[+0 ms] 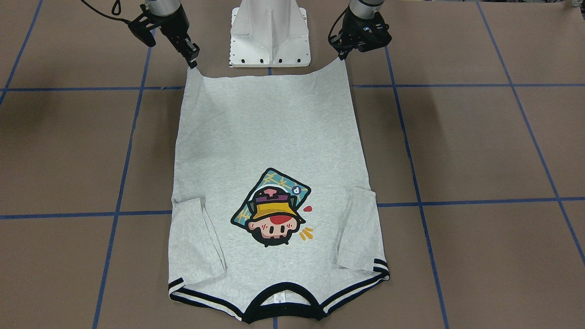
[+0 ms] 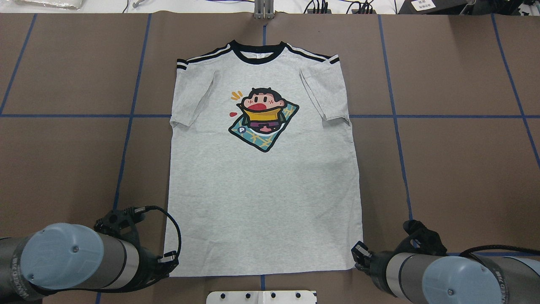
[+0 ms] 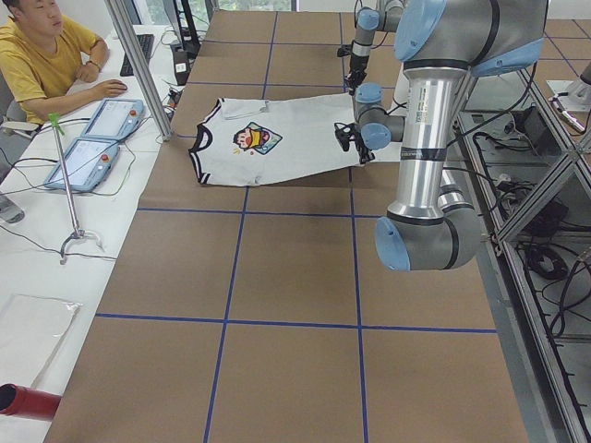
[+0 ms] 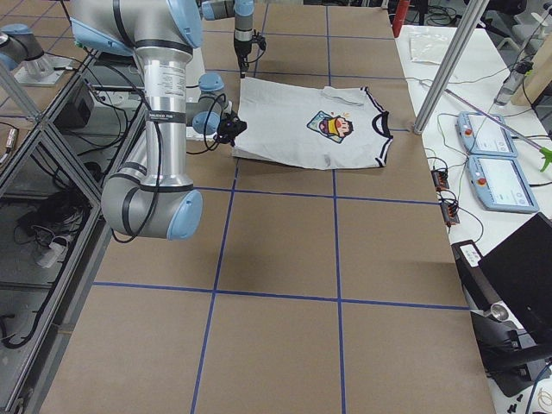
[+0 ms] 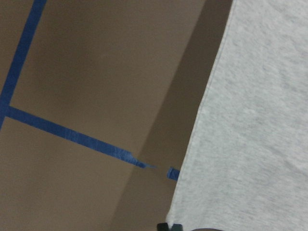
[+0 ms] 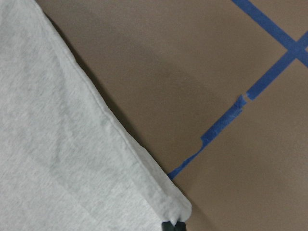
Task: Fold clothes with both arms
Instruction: 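Lift the hem with both grippers and fold it toward the collar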
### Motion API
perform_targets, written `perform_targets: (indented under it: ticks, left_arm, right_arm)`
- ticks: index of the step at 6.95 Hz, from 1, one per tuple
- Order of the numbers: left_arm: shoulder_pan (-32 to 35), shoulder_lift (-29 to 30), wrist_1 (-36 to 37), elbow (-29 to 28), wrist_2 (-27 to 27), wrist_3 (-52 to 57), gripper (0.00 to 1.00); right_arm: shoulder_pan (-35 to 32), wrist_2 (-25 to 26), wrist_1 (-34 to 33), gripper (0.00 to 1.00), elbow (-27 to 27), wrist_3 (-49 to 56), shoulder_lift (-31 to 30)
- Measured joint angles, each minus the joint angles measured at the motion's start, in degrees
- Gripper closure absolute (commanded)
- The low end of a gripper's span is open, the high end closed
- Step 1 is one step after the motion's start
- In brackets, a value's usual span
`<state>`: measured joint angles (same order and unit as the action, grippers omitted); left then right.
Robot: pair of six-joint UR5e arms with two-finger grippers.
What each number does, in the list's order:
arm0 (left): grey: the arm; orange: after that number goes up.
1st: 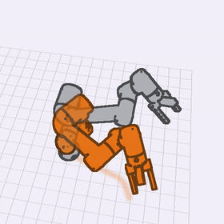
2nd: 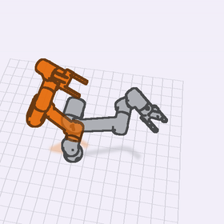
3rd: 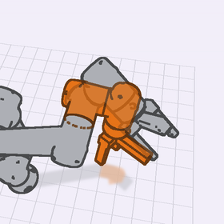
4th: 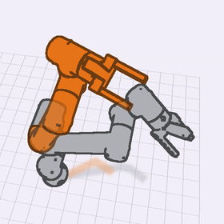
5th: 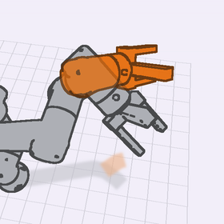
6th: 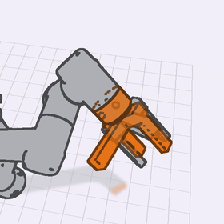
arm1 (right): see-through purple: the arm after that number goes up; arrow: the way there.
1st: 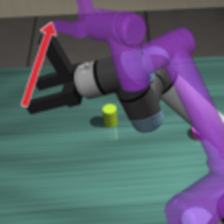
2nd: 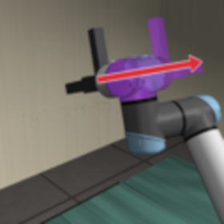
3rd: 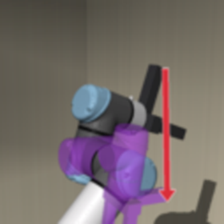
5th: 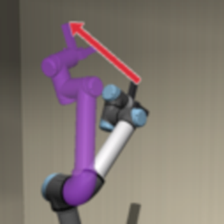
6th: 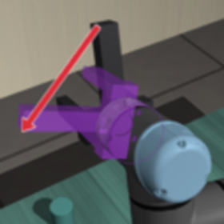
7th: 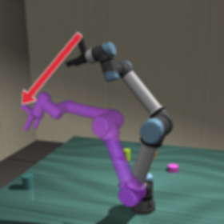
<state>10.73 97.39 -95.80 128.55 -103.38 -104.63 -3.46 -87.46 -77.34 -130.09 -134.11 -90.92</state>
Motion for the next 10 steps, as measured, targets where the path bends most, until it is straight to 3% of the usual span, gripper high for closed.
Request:
perform_targets:
  ticks: [5, 8, 10]
  left_arm:
    - [0.41, -1.57, 0.76, 4.54, -0.92, 0.76, 1.00]
    - [7.13, 2.07, 0.61, 3.73, -0.52, 5.22, 1.00]
    - [16.67, 7.62, -1.12, -4.86, -0.73, 13.21, 1.00]
  right_arm:
    - [3.99, 0.53, -0.06, 1.00, -5.03, -0.73, -3.65]
    - [-4.05, 0.11, -0.09, 1.00, -5.20, 1.91, -2.72]
    - [-12.27, -0.29, -3.88, 1.00, 0.32, 11.03, 5.78]
